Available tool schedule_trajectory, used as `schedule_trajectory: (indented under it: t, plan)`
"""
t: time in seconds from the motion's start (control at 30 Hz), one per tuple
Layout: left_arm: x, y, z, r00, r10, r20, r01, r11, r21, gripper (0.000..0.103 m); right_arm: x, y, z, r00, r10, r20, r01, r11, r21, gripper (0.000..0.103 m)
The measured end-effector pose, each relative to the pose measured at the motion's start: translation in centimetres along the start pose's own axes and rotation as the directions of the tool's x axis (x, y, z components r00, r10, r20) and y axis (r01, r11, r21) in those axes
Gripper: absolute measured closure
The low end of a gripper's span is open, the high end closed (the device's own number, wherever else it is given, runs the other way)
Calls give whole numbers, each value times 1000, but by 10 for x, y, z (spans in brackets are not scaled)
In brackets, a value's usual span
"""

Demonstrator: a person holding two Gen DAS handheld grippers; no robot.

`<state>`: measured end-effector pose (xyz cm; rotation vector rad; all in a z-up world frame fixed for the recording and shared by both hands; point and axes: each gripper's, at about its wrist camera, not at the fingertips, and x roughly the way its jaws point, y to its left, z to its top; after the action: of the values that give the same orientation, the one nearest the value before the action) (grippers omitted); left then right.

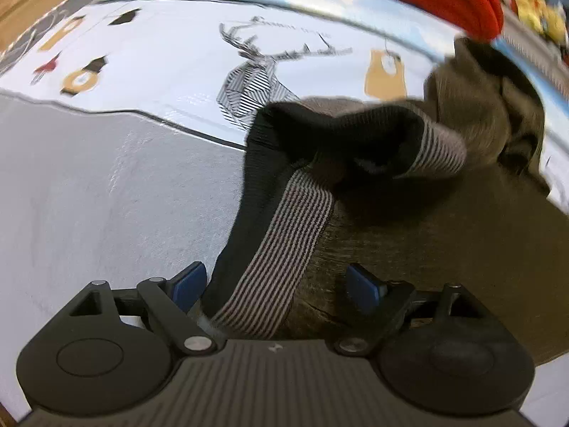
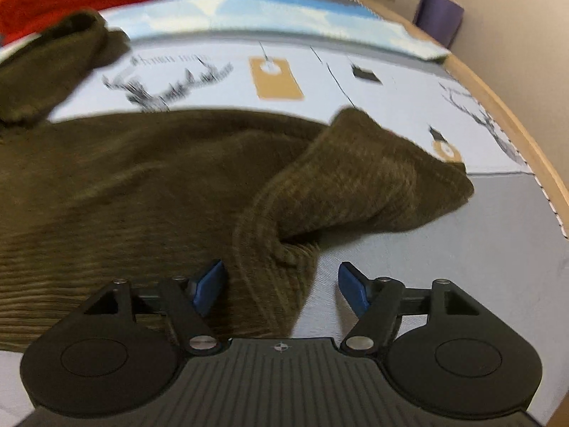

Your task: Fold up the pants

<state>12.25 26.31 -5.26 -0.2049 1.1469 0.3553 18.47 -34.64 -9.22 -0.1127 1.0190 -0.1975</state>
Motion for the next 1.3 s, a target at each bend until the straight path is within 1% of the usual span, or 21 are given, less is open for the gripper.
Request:
schedule_trajectory:
  t: [0.07, 0.1, 0.13, 0.2, 0.23, 0.3, 0.33, 0.37, 0.4, 0.57, 0.67, 0.73, 0.87, 0.93, 0.97, 1.0, 1.07, 1.1, 1.17, 1.23, 1.3]
  plan:
    - [12, -3, 4, 1000, 19, -11, -19, 1000, 17, 14, 4, -7, 0, 999, -34, -15, 34, 999, 22, 43]
    - [16, -1, 5, 1000, 14, -15, -13, 1000, 12, 14, 4, -13, 1, 999, -37, -14, 37, 998, 48, 54]
    - [19, 0, 5, 1000, 3, -18, -3, 1000, 0, 14, 2, -19, 1, 999, -37, -12, 38, 996, 78, 70]
    - [24, -1, 5, 999, -24, -23, 23, 1000, -11, 19, -3, -32, 0, 1000, -20, -5, 20, 991, 136, 86]
    - [22, -1, 3, 999, -31, -19, 31, 1000, 3, 22, -7, -40, -1, 1000, -5, 1, 5, 986, 169, 88]
    - [13, -4, 0, 1000, -16, 7, 15, 998, 66, 45, -18, -56, -5, 999, 35, 19, -38, 971, 237, 89]
    - [8, -4, -2, 1000, -19, 21, 18, 996, 87, 50, -23, -63, -7, 998, 56, 24, -60, 961, 270, 90]
    - [2, -3, -4, 999, -27, 37, 23, 994, 103, 71, -28, -70, -10, 997, 76, 22, -79, 952, 297, 91]
    - [-6, -1, -7, 998, -20, 52, 14, 993, 121, 82, -31, -75, -14, 996, 93, 15, -93, 945, 313, 93]
    - [-41, 8, -27, 992, -98, 79, 82, 979, 187, 88, -48, -84, -38, 980, 189, -56, -168, 949, 267, 95]
    - [-55, 23, -39, 993, -101, 65, 87, 978, 190, 89, -56, -80, -58, 969, 215, -125, -189, 963, 193, 95]
    - [-62, 33, -47, 997, -53, 61, 40, 979, 200, 88, -58, -80, -68, 960, 216, -178, -186, 968, 167, 95]
    - [-59, 57, -60, 1000, -12, -25, 17, 981, 194, 87, -58, -94, -82, 922, 259, -287, -206, 957, 203, 93]
    - [-54, 61, -62, 997, 1, -75, 15, 977, 214, 85, -59, -99, -86, 901, 280, -332, -219, 953, 209, 84]
    - [-52, 62, -61, 996, 18, -91, 3, 975, 224, 80, -60, -100, -86, 897, 283, -339, -223, 953, 206, 81]
    - [-51, 62, -59, 995, 34, -89, -13, 974, 224, 75, -64, -103, -85, 900, 286, -330, -228, 952, 204, 78]
    - [-56, 62, -51, 998, 10, -59, 1, 982, 189, 68, -76, -112, -78, 922, 293, -254, -240, 946, 218, 76]
    - [-59, 63, -47, 999, -12, -43, 19, 986, 165, 52, -84, -115, -74, 937, 288, -198, -245, 945, 218, 73]
    - [-59, 62, -41, 999, -52, -11, 53, 992, 115, 30, -95, -120, -64, 965, 244, -97, -222, 955, 197, 65]
    - [-52, 50, -40, 997, -75, -8, 76, 992, 105, 24, -99, -121, -53, 984, 178, -9, -174, 967, 185, 52]
    - [-40, 38, -35, 998, -53, -31, 57, 991, 119, 23, -95, -121, -45, 984, 173, 35, -177, 968, 180, 49]
